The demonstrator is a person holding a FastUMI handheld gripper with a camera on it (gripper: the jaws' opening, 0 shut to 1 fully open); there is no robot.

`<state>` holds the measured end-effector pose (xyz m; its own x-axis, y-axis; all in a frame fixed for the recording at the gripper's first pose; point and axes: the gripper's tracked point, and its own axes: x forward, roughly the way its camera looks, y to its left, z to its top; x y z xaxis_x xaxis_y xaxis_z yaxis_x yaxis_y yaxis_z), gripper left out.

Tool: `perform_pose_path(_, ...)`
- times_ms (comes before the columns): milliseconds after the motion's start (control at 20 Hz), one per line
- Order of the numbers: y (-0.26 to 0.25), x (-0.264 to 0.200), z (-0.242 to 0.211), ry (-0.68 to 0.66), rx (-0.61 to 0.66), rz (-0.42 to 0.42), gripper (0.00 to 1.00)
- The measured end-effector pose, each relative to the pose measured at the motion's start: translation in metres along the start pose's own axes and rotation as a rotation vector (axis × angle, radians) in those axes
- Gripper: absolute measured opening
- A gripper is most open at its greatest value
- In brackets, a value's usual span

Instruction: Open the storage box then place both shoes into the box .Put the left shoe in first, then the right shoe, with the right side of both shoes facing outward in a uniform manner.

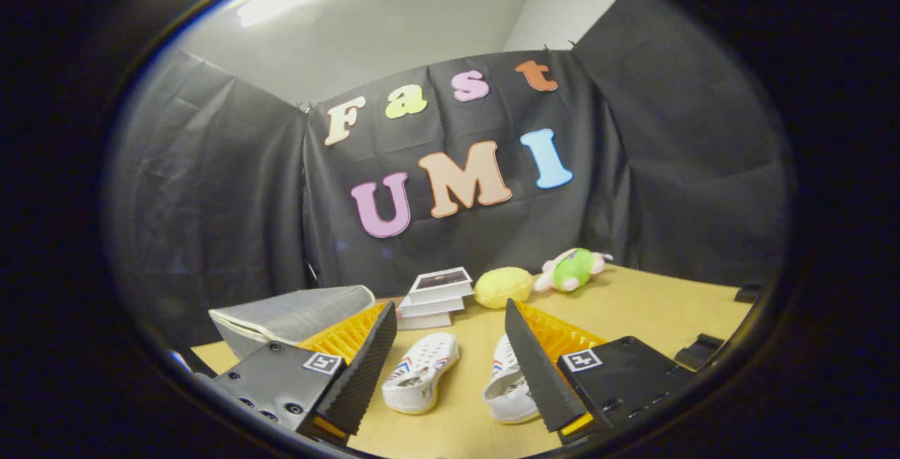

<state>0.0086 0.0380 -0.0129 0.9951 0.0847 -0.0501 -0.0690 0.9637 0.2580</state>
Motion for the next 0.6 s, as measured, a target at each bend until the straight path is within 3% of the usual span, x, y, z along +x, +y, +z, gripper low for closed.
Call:
perform_pose_path(300,0.037,0.01,-0.014,0.035,0.361,0.113,0.97)
perform_pose_path(600,0.093,0.025,-0.066,0.213,0.673,0.205,1.0)
